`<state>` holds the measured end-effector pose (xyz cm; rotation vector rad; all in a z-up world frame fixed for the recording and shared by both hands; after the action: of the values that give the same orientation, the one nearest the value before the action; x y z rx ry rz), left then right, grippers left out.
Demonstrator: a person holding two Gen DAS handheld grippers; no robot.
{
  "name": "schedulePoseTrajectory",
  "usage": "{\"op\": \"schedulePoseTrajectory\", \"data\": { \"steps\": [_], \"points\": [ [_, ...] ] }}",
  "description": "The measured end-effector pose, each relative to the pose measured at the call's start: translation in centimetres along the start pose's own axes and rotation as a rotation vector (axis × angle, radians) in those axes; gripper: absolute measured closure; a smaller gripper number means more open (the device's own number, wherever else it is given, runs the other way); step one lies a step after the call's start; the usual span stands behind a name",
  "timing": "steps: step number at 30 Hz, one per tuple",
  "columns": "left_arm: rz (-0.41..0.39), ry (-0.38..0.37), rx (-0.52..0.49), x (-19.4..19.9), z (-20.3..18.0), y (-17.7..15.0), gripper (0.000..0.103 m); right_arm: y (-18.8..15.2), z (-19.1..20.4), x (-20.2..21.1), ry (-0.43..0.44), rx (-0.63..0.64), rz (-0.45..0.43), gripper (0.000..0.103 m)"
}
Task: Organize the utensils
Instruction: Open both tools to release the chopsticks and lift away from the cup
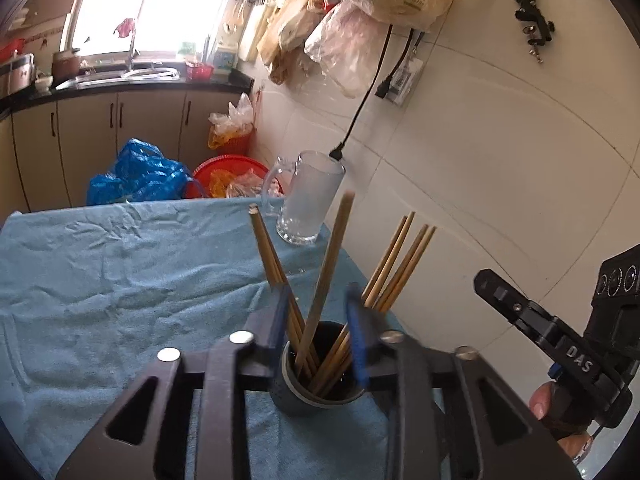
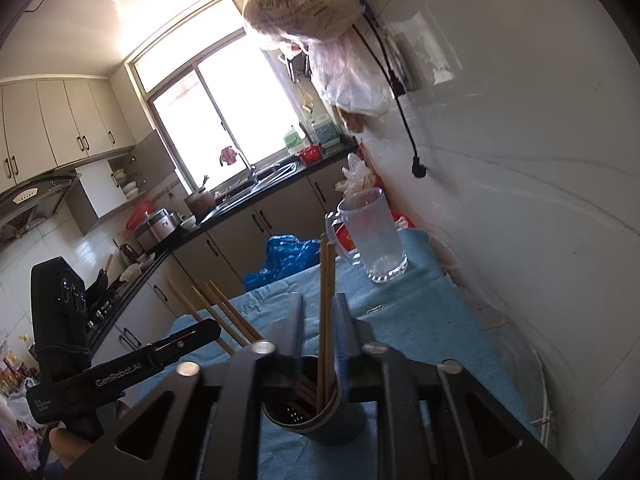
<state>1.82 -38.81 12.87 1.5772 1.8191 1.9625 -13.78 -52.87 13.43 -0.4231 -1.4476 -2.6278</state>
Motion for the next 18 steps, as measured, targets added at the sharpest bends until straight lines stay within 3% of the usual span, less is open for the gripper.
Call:
{"op": "schedulePoseTrajectory", "data": {
  "steps": [4,6,9,15,18],
  "points": [
    [-0.029,-0.002,0.012,2.0,0.4,-0.2,0.073,0.0,0.6,1.7,-0.035,0.034,-0.038,0.061],
    [-0.043,0.005,0.018,3.1,0.7,-0.5,0.07,-0.4,1.1,2.4,-0.074,0.073,-0.042,0.047],
    [-0.066,0.012,0.028,5.0,1.6,-1.3,0.068,-1.3,2.4,3.3,-0.125,0.149,-0.055,0.04],
    [-0.088,0.049,0.045,8.4,3.8,-4.4,0.063,-4.4,4.1,4.8,-0.187,0.231,-0.069,0.013],
    [-0.085,0.077,0.058,9.8,5.3,-6.7,0.061,-5.8,4.5,4.7,-0.186,0.215,-0.049,0.013]
  ]
}}
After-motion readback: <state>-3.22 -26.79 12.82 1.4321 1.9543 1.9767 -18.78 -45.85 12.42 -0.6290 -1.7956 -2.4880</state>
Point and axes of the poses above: each gripper's, at about its wrist camera, not at the fingertips, and x roughly against the way its jaws point, z to its left, y to its top, the point moved 5 cm from there along -x, roughly the way its jaws point, and after that the axes turned 12 degrees about y, right-handed, at the moved point
